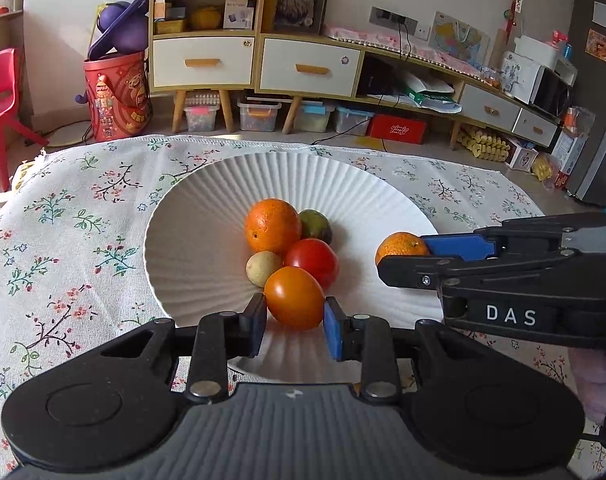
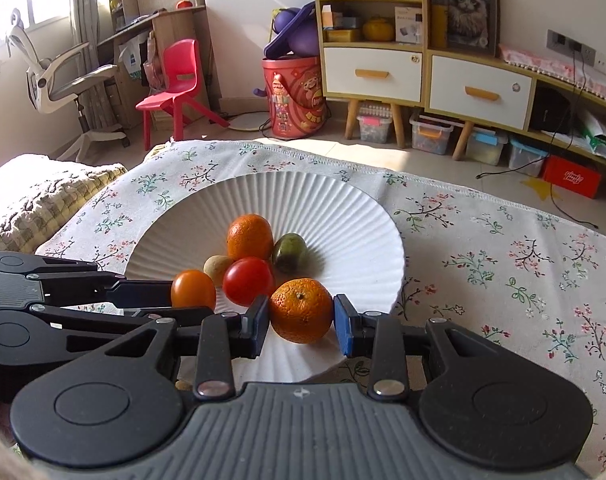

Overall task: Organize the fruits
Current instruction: 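Lower the orange tomato and mandarin into the bowl and open both tools, then withdraw both open tools from the bowl toward the lime and kiwi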

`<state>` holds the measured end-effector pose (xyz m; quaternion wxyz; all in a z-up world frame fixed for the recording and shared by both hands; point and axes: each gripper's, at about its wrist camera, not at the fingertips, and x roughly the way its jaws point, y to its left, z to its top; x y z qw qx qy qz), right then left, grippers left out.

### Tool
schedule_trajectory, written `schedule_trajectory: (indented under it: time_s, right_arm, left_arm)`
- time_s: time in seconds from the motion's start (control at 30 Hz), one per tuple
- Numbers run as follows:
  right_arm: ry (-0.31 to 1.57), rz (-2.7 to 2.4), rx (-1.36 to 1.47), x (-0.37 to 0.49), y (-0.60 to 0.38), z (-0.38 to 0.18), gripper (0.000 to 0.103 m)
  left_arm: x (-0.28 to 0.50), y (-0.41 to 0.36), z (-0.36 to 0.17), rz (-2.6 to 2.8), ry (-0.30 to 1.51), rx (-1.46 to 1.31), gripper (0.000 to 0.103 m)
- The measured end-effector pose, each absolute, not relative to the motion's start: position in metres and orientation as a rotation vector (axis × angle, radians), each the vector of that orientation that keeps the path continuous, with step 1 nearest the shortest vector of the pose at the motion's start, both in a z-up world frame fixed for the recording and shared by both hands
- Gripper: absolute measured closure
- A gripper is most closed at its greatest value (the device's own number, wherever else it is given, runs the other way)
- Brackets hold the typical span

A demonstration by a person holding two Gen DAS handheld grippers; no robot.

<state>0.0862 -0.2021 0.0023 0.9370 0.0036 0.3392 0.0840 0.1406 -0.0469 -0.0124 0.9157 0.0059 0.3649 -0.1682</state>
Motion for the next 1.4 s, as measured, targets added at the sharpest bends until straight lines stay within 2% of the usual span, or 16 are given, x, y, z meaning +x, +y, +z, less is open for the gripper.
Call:
schedule_trajectory:
  time_s: [0.33,0.37,0.43,0.5,0.63,0.7,0.8,1.1,1.17,1.4]
  right_arm:
    - [0.699,0.175,0.043,0.089,-0.209,0.001,0.069]
    - [0.696,0.176,0.042,0.087,-0.209,0.002,0.068]
    - [0.692,0.172,0.044,0.085,-0.210,0.004,0.059]
    - [0.685,0.164,0.053,0.081,-0.211,0.006,0.050]
    - [0.673,0.150,0.046,0.074,-0.210,0.011,0.038]
    - [0.669,0.137,0.047,0.072,-0.210,0.013,0.031]
    - [0.659,0.124,0.046,0.067,-0.208,0.016,0.027]
    - [0.604,0.099,0.041,0.039,-0.205,0.024,0.008]
    - [0.591,0.090,0.045,0.032,-0.205,0.023,0.004]
    - [0.612,0.100,0.009,0.026,-0.200,0.011,0.002]
  left_arm:
    - [0.140,-0.047,-0.013,-0.351,0.740,0.005,0.085]
    - [0.139,-0.046,-0.012,-0.350,0.741,0.003,0.083]
    - [0.137,-0.044,-0.009,-0.349,0.743,-0.002,0.077]
    - [0.132,-0.042,-0.006,-0.349,0.734,0.001,0.068]
    - [0.121,-0.035,0.002,-0.360,0.719,0.000,0.058]
    - [0.115,-0.030,0.007,-0.361,0.706,-0.007,0.049]
    - [0.106,-0.022,0.014,-0.364,0.684,-0.015,0.036]
    - [0.080,0.000,0.021,-0.331,0.673,-0.003,0.013]
    - [0.076,0.004,0.018,-0.312,0.686,0.002,0.012]
    - [0.071,0.013,0.008,-0.308,0.710,-0.005,0.011]
